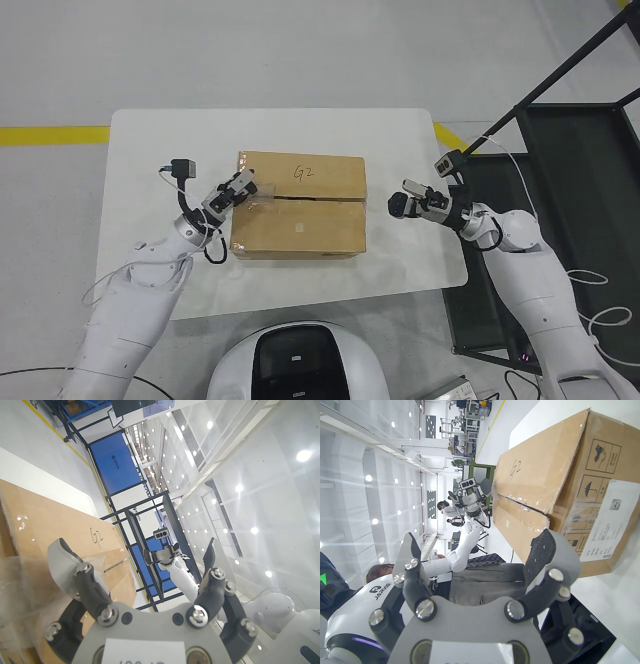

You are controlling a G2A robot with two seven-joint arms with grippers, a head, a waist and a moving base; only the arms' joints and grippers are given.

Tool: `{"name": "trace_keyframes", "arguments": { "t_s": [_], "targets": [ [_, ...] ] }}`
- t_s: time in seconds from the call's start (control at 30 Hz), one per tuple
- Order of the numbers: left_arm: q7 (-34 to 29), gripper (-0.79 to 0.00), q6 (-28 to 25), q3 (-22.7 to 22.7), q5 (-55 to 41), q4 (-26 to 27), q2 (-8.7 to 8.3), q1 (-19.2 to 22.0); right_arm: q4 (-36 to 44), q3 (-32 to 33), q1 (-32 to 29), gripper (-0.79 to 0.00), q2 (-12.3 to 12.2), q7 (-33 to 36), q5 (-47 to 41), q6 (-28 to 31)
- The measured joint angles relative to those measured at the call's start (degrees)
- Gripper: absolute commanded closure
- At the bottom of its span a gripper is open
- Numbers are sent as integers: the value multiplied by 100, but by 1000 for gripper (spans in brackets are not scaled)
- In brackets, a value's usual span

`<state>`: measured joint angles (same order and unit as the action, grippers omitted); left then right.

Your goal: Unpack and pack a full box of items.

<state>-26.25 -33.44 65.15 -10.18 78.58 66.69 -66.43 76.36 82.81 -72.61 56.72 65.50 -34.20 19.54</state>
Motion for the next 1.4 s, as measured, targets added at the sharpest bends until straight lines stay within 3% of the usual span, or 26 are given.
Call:
{"name": "trace_keyframes", "arguments": {
  "t_s": [0.57,0.8,0.97,1.23,1.4],
  "targets": [
    [-173,-785,266,-445,265,-238,157,322,164,-162,-53,-785,25,-129,152,-128],
    [-403,-785,33,-523,33,-124,198,367,202,-228,-33,-785,36,-195,218,-186],
    [-659,-785,-137,-302,-389,220,159,269,213,-326,32,-785,54,-214,259,-210],
    [-1358,-785,191,317,-412,716,-16,54,133,-543,202,-785,94,-242,380,-257],
    [-1678,-785,267,461,-300,838,-65,108,96,-568,246,-785,101,-265,416,-253]
  ]
}}
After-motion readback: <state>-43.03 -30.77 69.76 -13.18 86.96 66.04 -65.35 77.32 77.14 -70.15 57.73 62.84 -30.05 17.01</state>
